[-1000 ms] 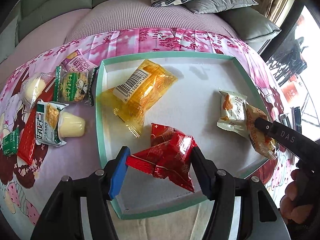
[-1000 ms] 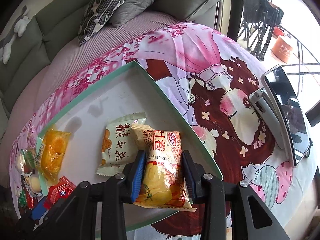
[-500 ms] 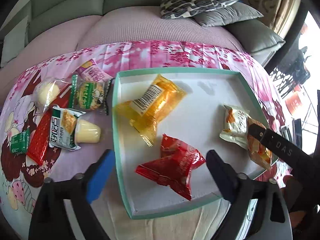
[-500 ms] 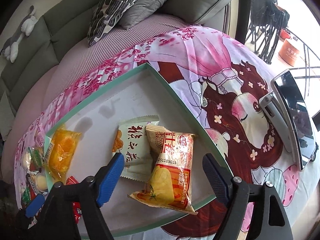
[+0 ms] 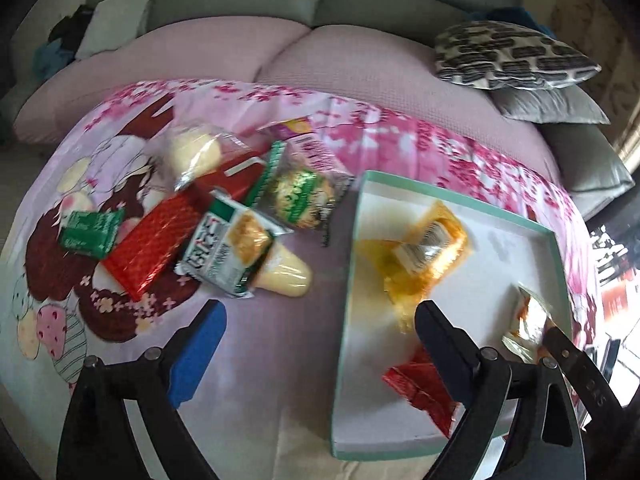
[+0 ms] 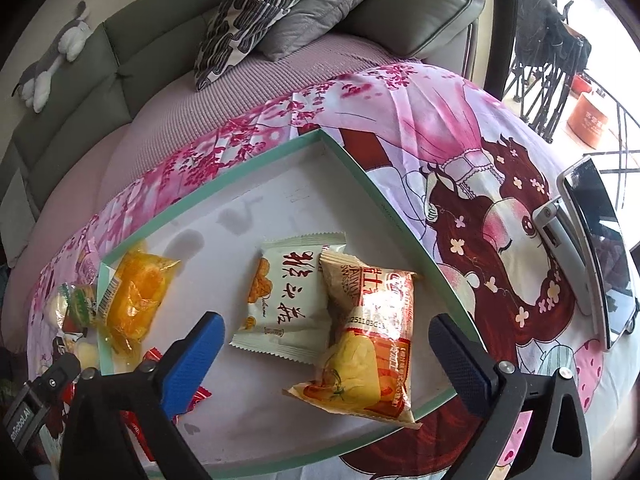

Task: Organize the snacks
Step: 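Withdraw both tools from the tray back toward the snack pile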

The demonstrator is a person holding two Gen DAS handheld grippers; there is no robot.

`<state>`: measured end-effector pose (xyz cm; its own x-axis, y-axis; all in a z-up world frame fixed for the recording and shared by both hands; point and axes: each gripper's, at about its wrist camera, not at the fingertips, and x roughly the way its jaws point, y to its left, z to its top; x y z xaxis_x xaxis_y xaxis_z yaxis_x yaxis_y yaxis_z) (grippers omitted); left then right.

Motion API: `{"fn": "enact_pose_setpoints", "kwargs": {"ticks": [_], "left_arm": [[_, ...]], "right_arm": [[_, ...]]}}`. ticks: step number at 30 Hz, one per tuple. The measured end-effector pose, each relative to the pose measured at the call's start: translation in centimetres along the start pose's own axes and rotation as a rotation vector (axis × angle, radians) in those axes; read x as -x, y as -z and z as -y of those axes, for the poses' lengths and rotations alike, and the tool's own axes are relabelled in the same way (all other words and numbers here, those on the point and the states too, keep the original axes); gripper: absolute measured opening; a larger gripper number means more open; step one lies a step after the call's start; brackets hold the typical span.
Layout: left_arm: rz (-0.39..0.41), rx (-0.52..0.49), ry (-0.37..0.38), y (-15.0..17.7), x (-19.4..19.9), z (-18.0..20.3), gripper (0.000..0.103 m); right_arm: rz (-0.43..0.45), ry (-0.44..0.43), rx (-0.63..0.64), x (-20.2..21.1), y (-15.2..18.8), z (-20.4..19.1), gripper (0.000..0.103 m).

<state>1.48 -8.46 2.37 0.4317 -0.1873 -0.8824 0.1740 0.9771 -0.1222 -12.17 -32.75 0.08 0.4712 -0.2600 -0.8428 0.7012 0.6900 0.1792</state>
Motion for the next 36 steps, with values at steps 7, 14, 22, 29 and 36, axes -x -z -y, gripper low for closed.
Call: {"fn": "enact_pose_setpoints", "kwargs": {"ticks": [7, 14, 22, 29, 36], "left_arm": [[0.038, 0.081, -0.008, -0.7, 0.1, -2.2, 0.101], [0.053, 0.078, -0.051, -1.9, 0.2, -4.3, 0.101], [0.018, 0.073, -0.110, -3.0, -0.4, -9.2, 0.101], [-0.020, 0.142, -0.125, -3.3, -1.0, -13.5, 0.101], [-0.022, 0.166, -0.158, -4.0, -1.1, -16.7, 0.101]], "right_arm": [[0.078, -0.044, 0.074, 1.6, 0.1, -2.7, 0.103], [0.099, -0.092, 0.157, 2.3, 0.9, -6.3, 0.103], [0.061, -0.210, 0.256, 2.5, 3.7, -12.4, 0.103], [0.030, -0.290, 0.353, 2.6, 6.3, -16.7, 0.103], [-0.001, -0.322, 0.394, 2.3, 7.4, -18.7, 0.103]]}}
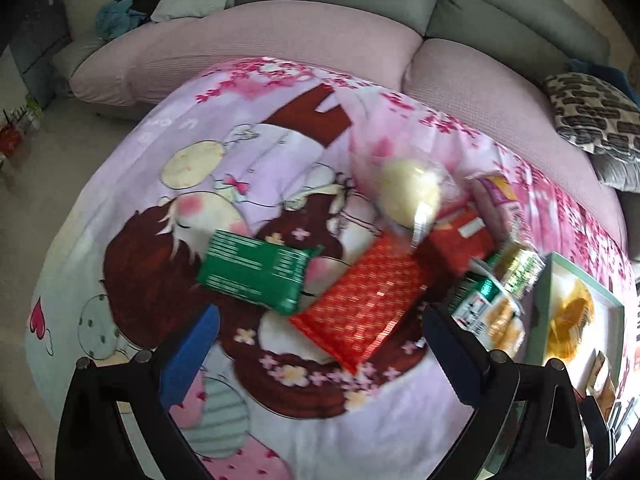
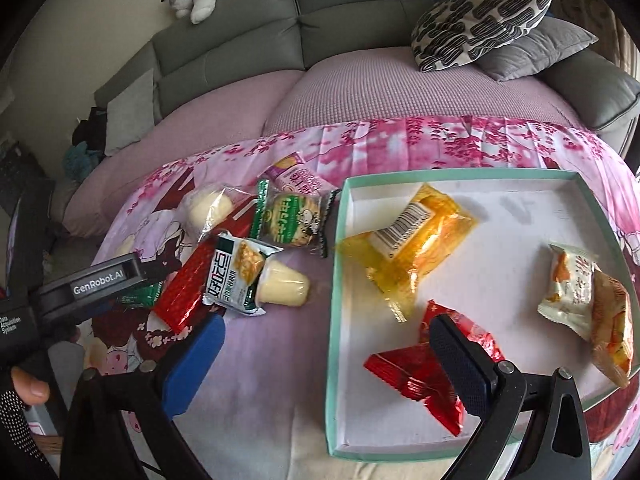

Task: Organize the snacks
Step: 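Withdraw both tools from the tray back toward the snack pile, then grasp the dark green biscuit packet with the left tool while the right tool reaches the white-green biscuit bag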

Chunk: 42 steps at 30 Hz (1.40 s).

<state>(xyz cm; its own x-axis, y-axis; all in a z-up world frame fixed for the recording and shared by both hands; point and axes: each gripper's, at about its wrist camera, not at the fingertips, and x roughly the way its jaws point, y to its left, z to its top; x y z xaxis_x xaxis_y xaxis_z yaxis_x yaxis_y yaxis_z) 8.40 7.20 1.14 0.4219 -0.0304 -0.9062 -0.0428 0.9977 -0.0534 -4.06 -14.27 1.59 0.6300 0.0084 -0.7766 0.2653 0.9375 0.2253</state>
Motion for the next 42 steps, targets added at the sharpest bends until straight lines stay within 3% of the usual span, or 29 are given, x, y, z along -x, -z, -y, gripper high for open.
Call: {"fn": "enact_pose_setpoints", "kwargs": {"ticks": [4, 9, 14, 21, 24, 27, 34, 40, 42], "left_arm": [[-0.025, 0.056, 0.010, -0.7, -1.0, -2.0, 0.101], [-0.080, 0.117, 0.034, -1.4, -2.8, -3.8, 0.101], [-0.107, 0.211, 0.050, -1.9, -4.3, -5.6, 0.101], [-0.118, 0.301, 0.085, -2.8, -6.4, -6.9, 0.096], [-0.104, 0.284, 0.077, -2.8, -6.8, -6.3, 0.095], [-0.071, 0.243, 0.056, -3.3, -7.1, -5.2, 0.083], [-0.052, 0.119, 0.106, -3.7, -7.7, -2.7, 0.082], [-0.048, 0.068, 0.052, -3.9, -8.1, -1.2, 0.081], [-0.051, 0.065, 0.041, -4.0, -8.3, -1.2, 0.075]], "right_arm": [[0.003, 0.004, 0.045, -0.6, -0.1, -1.4, 0.102], [-0.030, 0.003, 0.062, -2.2, -0.3, -2.7, 0.088], [-0.054, -0.022, 0.056, -3.3, -0.7, -3.8, 0.082], [-0.072, -0.033, 0.076, -4.8, -1.5, -5.4, 0.081], [-0.075, -0.035, 0.086, -5.3, -1.7, -5.9, 0.081], [-0.078, -0.037, 0.082, -5.7, -1.9, -6.2, 0.081], [-0.089, -0.039, 0.075, -6.2, -2.0, -6.1, 0.081], [-0.096, -0.050, 0.060, -6.7, -2.3, -6.0, 0.078], [-0.099, -0.052, 0.064, -7.0, -2.5, -6.2, 0.078]]}}
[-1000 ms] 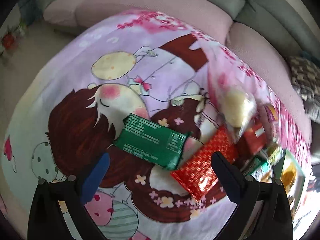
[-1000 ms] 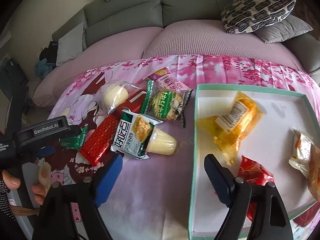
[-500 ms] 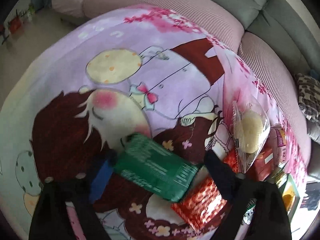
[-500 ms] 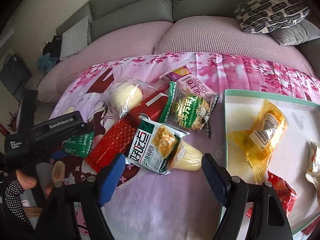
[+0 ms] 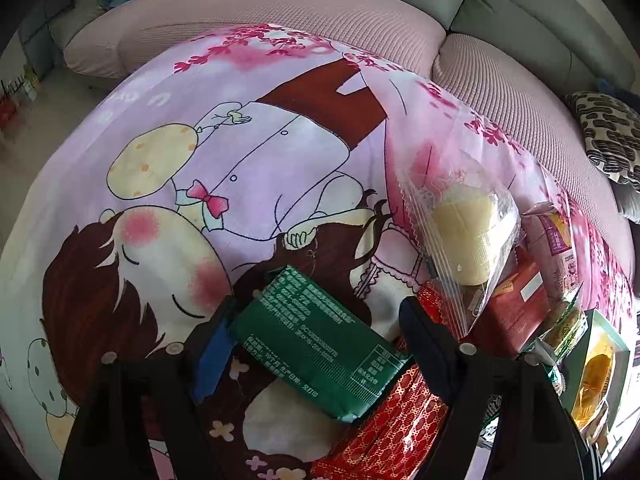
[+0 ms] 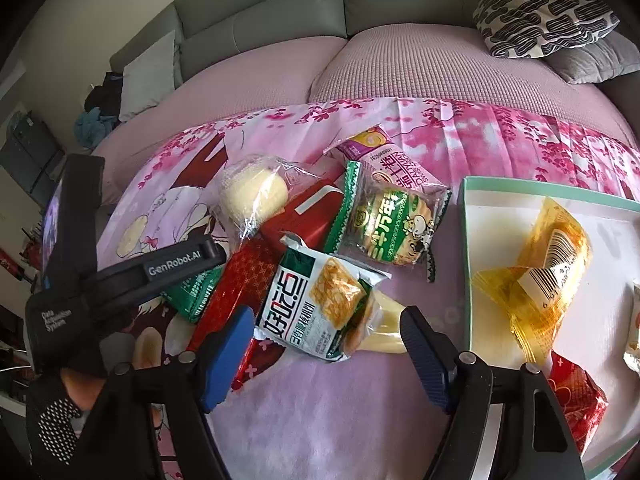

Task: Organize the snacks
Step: 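Grasp the dark green biscuit packet with the left tool while the right tool reaches the white-green biscuit bag, then grasp the white-green biscuit bag with the right tool while the left tool holds the green packet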

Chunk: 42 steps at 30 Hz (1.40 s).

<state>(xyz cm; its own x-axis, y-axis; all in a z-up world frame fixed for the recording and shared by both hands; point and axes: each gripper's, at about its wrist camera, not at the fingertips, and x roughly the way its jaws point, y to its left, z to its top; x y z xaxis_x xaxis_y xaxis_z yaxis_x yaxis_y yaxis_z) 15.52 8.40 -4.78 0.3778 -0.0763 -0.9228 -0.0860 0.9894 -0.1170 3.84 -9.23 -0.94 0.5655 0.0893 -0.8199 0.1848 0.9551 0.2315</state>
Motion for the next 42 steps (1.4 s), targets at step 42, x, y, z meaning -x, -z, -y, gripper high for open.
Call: {"fn": "enact_pose_setpoints", "kwargs": {"ticks": [42], "left_arm": [[-0.095, -0.037, 0.080, 3.1, 2.3, -1.2, 0.040]], "right_arm": [[-0.008, 0.028, 0.169, 0.2, 1.4, -3.3, 0.073]]}}
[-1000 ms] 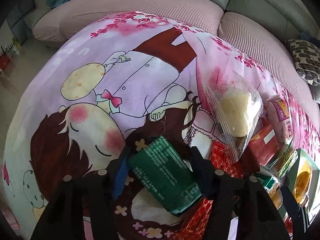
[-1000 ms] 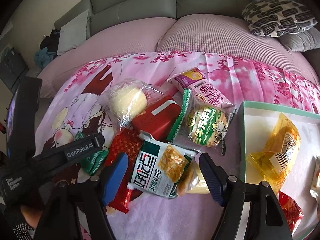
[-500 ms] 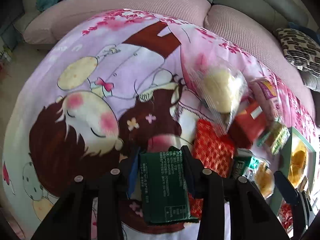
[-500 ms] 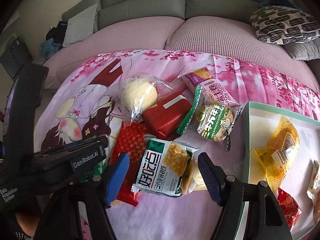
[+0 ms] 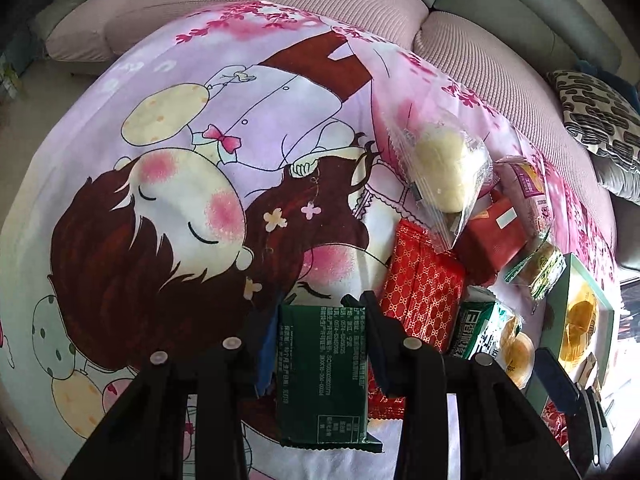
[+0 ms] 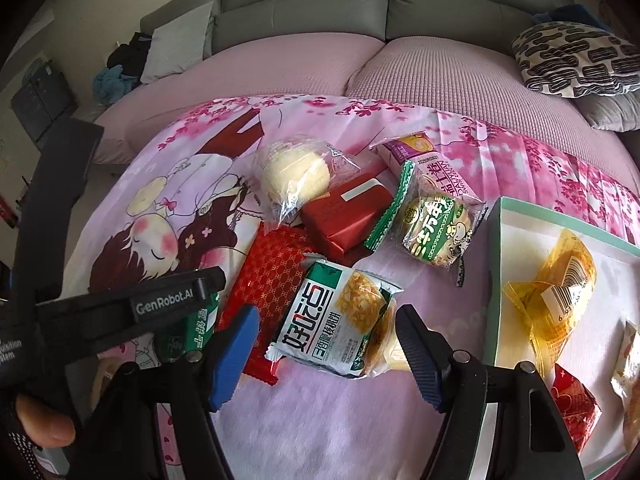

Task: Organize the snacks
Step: 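Grasp the white-green biscuit bag with the right tool while the left tool holds the green packet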

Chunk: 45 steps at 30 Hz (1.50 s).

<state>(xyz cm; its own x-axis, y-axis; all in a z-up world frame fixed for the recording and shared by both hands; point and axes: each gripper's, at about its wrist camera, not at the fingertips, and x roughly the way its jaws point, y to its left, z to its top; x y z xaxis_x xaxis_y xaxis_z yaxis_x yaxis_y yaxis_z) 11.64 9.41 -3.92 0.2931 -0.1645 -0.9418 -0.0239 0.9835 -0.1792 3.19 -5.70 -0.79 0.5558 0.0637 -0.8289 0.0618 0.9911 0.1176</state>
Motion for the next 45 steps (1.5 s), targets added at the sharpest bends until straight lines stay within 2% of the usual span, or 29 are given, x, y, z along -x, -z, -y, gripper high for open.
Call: {"fn": "enact_pose_setpoints", "kwargs": {"ticks": [10, 15, 20, 25, 31, 45], "left_arm": [[-0.017, -0.023, -0.010, 0.0, -0.5, 0.3, 0.041], [-0.018, -0.038, -0.028, -0.1, -1.1, 0.9, 0.041], [-0.013, -0.048, -0.045, 0.0, -1.2, 1.3, 0.041], [-0.012, -0.041, -0.035, -0.2, -1.3, 1.3, 0.041], [-0.009, -0.057, -0.045, -0.2, -1.3, 1.2, 0.041], [-0.011, -0.048, -0.031, -0.3, -1.2, 0.6, 0.041]], "right_arm": [[-0.020, 0.078, 0.010, -0.8, -0.2, -0.3, 0.073], [-0.045, 0.159, 0.027, -2.0, -0.4, -0.3, 0.073], [-0.049, 0.163, 0.016, -2.3, -0.8, -0.1, 0.073], [-0.045, 0.167, 0.061, -1.9, -0.4, -1.1, 0.073], [-0.032, 0.108, 0.033, -0.6, 0.2, -0.3, 0.074], [-0.008, 0.071, 0.066, 0.8, 0.5, -0.9, 0.074]]}}
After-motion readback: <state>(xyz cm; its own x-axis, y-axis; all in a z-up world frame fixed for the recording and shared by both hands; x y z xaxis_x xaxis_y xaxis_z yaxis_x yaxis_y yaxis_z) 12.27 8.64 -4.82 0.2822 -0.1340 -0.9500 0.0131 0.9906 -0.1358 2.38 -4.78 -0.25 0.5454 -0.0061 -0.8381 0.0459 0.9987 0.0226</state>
